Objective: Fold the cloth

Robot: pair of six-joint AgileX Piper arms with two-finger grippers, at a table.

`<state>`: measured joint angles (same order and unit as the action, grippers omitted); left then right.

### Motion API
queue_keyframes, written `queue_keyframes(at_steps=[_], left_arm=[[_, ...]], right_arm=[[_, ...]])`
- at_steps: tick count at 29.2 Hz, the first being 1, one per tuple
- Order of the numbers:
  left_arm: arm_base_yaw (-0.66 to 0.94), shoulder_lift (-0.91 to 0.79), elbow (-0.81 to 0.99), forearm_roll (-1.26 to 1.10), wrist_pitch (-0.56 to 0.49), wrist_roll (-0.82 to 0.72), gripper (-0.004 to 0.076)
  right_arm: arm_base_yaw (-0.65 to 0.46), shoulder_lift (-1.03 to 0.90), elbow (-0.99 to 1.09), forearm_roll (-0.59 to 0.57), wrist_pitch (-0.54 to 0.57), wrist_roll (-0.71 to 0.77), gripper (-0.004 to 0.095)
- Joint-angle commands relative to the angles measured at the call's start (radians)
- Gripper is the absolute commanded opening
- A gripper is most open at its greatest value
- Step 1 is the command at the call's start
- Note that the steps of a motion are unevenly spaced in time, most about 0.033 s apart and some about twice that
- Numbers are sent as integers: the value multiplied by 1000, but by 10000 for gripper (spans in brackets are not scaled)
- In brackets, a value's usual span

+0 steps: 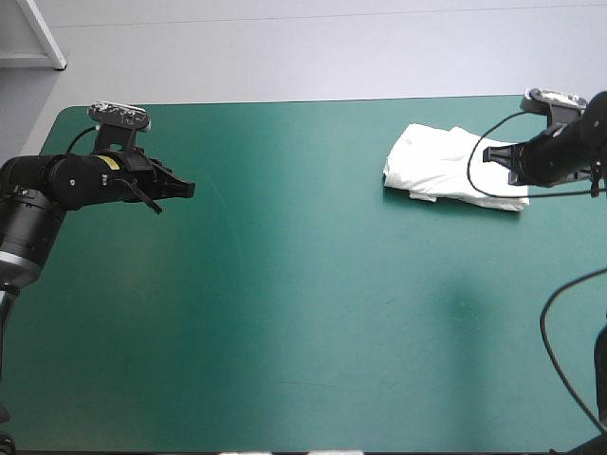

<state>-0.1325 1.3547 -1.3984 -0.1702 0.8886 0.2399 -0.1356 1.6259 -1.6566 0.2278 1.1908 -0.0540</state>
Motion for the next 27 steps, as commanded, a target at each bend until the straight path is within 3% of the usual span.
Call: queue_keyframes(at_steps=[1,6,8,11,19,22,27], left_arm=[[-1,-45,-9,-28,-75,48,20],[-1,-75,88,-26,-133,85,20],[-1,-107,182,-45,-212,87,20],[-1,-146,302,-62,-304,89,20],[-1,-281,612,-66,-490,148,20],[-1,-353,727,-66,-583,148,20],[-1,-481,873,-68,-623,141,20]], right_arm=[[1,-214,201,18,-134,-64,-15],[1,-591,608,20,-477,-114,-15],[1,-794,789,18,-663,-169,-17],[1,-989,937,18,-798,-214,-17],[1,-1326,1210,10,-859,-227,-17],[1,-1356,1276,10,-865,-227,-17],[1,-1356,1346,31,-920,-227,-17]])
